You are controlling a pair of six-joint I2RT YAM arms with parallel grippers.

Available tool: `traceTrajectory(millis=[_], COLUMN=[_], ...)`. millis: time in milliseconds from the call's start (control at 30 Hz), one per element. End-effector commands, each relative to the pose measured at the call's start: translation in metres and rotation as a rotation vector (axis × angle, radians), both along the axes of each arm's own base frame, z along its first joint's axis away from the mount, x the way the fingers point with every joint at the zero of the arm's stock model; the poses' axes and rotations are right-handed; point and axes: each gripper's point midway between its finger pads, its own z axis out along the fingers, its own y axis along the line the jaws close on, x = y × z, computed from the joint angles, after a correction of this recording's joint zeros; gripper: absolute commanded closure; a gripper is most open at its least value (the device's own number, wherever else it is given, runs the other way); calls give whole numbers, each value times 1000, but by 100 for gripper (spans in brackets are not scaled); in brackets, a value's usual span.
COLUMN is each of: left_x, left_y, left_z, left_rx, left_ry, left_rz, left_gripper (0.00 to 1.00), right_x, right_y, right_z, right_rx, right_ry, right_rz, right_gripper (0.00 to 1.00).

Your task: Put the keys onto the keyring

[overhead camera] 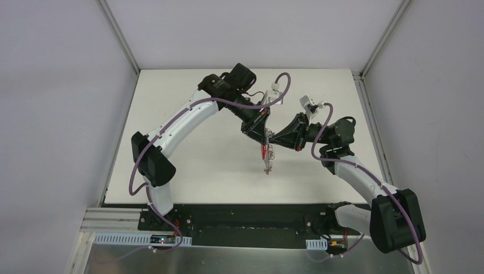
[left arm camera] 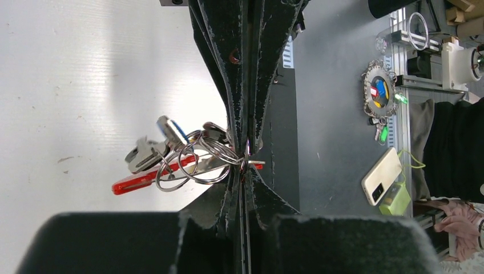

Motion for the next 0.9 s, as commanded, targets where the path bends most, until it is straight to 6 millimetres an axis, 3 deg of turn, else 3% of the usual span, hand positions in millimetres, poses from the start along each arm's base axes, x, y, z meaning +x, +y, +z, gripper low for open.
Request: traceTrajectory(millis=[0, 433, 733, 867], left_x=[-11, -10, -3, -2], left_y=[8, 11, 0, -3], left_z=[19, 16, 19, 19], left_rx=[-60, -62, -80, -85], left_ry=[5, 13, 51, 64], left_rz=[-27, -17, -8, -13], left_gripper=[93, 88, 100, 100], right_x=[2, 3, 4, 4], right_y=[-3, -4, -4, -4], right_z=[25, 25, 25, 25], right_rx=[41, 40, 41, 40], right_ry=[-124, -124, -121, -119], right_rz=[-17, -21, -24, -24], right_gripper=[100, 100, 100, 100])
